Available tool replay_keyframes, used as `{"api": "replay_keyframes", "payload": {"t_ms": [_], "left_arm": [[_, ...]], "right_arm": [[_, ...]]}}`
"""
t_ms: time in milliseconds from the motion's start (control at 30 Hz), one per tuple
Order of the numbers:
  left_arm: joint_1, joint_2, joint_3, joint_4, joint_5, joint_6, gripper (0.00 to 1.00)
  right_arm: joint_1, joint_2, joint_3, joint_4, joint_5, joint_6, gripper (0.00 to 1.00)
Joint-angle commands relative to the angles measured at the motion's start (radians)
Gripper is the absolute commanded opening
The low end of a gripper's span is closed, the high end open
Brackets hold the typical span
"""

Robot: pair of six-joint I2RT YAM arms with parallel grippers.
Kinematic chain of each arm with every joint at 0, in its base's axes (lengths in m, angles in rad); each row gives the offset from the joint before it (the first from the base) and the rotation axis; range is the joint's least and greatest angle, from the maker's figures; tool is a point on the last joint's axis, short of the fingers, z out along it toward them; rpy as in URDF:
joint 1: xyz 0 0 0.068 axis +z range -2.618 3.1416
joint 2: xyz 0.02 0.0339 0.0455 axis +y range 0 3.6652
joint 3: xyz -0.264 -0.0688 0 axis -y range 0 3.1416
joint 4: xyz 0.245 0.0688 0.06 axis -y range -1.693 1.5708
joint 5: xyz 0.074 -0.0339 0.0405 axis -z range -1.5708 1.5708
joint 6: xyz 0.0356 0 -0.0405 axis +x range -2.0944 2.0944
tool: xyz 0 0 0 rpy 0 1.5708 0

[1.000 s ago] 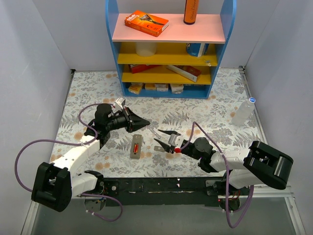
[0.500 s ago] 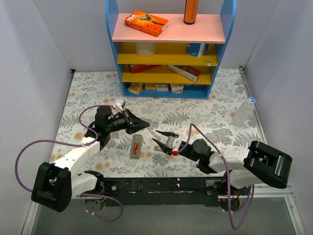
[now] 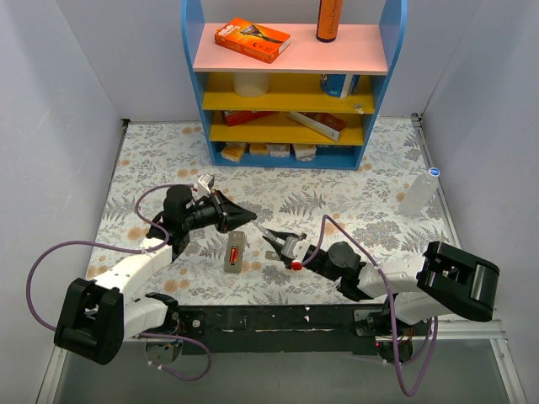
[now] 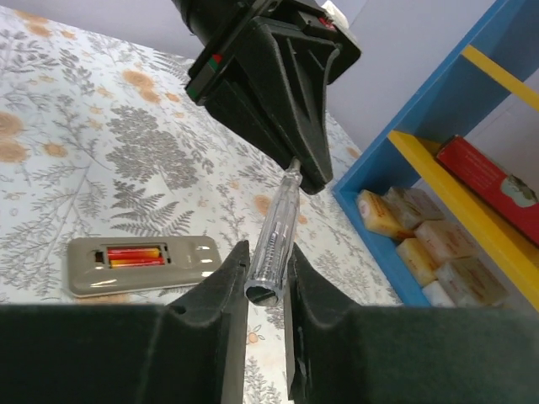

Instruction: Unload the batteries from the remote control

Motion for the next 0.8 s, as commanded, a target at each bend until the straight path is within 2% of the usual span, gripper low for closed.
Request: {"api": "replay_keyframes", "payload": {"t_ms": [0,33,67,267,367,400,667,767], "left_arm": [[0.000,-0.021,-0.007,0.001,-0.009,-0.193,0.00],[0.000,-0.023,-0.008,-0.007,-0.012,-0.187,0.00],[0.000,-0.023,-0.010,-0.018,-0.015,-0.178,0.00],[0.000,-0.014,-0.030,-0.035,-0.041,-0.155,0.00],[0.000,-0.012,-0.031,-0.032,-0.044,-0.158,0.00],[0.000,-0.012,-0.031,-0.032,-0.046,-0.158,0.00],[0.002,-0.017,-0.037,-0.038,-0.050,-0.162,0.00],[0.000,-0.011,-0.037,-0.032,-0.049,-0.168,0.00]], "right_arm": [[0.010,0.005,0.039,0.472,0.078,-0.021,0.15],[0.010,0.002,0.039,0.470,0.083,-0.021,0.11],[0.010,-0.002,0.039,0.465,0.089,-0.021,0.02],[0.010,-0.024,0.044,0.378,0.126,-0.003,0.01],[0.010,-0.024,0.043,0.370,0.114,0.032,0.20],[0.010,-0.024,0.048,0.368,0.115,0.037,0.22],[0.010,0.001,0.070,0.368,0.109,0.060,0.34],[0.010,0.005,0.073,0.365,0.105,0.059,0.34]]}}
